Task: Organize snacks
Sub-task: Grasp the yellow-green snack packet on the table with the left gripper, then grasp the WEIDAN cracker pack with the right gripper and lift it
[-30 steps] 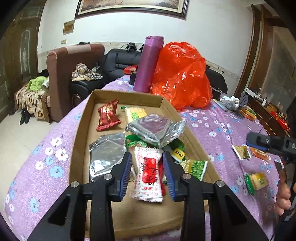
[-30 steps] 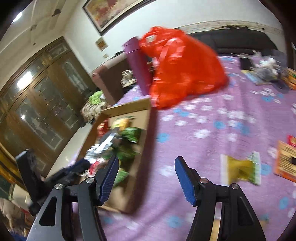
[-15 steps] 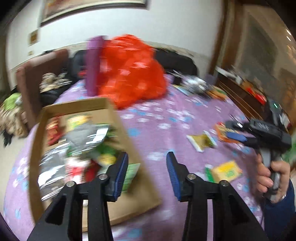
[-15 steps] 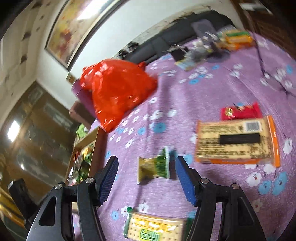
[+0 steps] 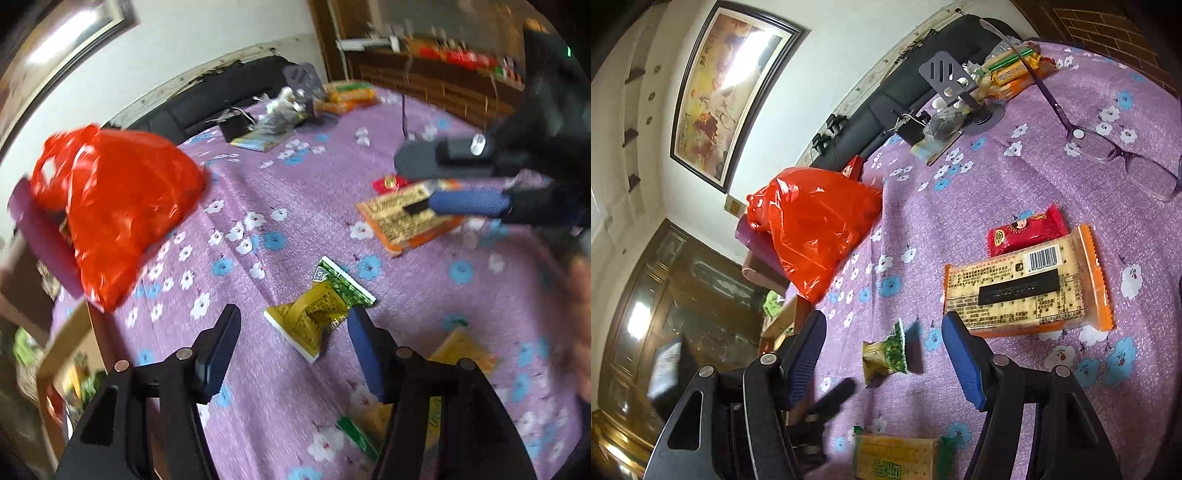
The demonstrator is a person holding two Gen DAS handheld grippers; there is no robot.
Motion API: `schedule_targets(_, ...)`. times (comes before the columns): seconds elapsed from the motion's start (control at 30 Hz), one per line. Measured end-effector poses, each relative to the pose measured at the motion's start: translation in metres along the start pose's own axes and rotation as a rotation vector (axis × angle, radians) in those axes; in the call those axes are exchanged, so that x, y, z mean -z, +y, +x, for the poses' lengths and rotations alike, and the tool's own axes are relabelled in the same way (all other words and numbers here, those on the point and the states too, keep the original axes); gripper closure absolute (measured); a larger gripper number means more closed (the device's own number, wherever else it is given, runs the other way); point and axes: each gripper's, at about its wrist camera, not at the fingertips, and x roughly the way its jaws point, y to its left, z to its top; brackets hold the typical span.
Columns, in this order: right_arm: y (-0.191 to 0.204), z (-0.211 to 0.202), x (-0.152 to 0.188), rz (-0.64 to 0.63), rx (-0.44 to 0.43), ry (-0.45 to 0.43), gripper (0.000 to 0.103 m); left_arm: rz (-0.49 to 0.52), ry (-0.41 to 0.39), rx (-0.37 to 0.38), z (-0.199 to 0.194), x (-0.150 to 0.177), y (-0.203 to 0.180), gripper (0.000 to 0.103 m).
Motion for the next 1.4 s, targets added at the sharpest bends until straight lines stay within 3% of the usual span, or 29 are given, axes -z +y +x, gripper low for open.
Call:
schedule_targets(0.07,0.000,-0.002,0.000,0.009,-0.013,-0.002,0.033,0.047,0.026,0.027,0.009,-0.003,-0.005,0.044)
schedule_targets(0.23,0.000,-0.005,-0.001,0.017,-0.020,-0.014,0.033,0.121,0.063,-0.024,0.033,-0.009,-0.018,0.044)
schedule_targets(0.27,0.000,-0.006,-0.001,0.019,-0.022,-0.015,0.033,0.112,0.076,-0.023,0.038,-0.010,-0.017,0.044)
schedule_targets(0.33,0.000,-0.007,-0.001,0.020,-0.022,-0.017,0.033,0.060,0.072,-0.009,0.041,-0.012,-0.012,0.060)
schedule_targets(0.43,-0.001,-0.006,-0.001,0.017,-0.023,-0.010,0.033,-0.020,0.068,-0.006,0.045,-0.010,-0.005,0.074)
schedule_targets(0.53,-0.001,-0.003,0.000,0.016,-0.016,0.006,0.033,-0.108,0.057,-0.014,0.039,-0.004,0.005,0.079)
schedule_targets(0.83,-0.001,0.037,0.016,-0.045,0.057,0.187,0.030,-0.288,-0.043,0.058,-0.021,0.029,0.032,0.080)
schedule_targets(1.2,0.011,0.051,0.038,-0.171,0.113,0.311,0.029,-0.350,-0.107,0.094,-0.071,0.074,0.044,0.080)
schedule_targets(1.4,0.037,0.038,0.078,-0.408,0.157,0.417,0.026,-0.393,-0.131,0.103,-0.081,0.091,0.060,0.080)
